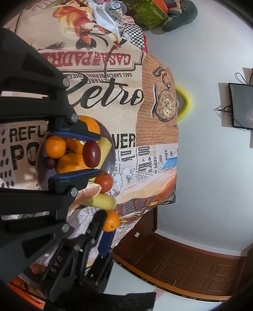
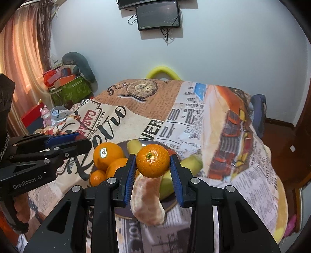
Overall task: Organize fruits
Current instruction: 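Carry the date and mandarin onto the plate and release both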
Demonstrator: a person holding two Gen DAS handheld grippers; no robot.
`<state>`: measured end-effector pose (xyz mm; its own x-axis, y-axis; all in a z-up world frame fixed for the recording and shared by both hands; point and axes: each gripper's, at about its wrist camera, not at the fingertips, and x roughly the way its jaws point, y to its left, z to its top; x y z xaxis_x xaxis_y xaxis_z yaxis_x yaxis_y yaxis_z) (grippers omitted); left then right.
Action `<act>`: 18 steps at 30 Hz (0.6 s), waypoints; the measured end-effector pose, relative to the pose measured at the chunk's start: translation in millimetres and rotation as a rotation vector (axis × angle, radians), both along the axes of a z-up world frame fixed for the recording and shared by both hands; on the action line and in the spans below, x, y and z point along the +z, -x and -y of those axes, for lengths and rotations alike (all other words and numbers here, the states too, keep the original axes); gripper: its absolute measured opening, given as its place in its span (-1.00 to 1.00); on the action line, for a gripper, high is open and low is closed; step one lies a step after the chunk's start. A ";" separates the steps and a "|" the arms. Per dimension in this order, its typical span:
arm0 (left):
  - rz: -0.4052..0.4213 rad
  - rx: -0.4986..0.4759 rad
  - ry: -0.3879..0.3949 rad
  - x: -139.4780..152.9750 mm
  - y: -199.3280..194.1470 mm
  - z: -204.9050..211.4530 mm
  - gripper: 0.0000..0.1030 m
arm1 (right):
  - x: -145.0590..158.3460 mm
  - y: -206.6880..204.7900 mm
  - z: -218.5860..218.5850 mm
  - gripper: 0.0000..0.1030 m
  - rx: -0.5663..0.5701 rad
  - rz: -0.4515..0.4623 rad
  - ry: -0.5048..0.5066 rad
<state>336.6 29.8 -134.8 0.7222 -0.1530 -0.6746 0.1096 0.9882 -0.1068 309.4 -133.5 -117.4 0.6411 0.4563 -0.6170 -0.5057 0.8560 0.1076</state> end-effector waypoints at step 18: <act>-0.060 0.021 0.050 -31.3 -45.5 -7.5 -0.44 | -34.3 -32.7 -31.3 -0.38 0.053 -0.083 0.054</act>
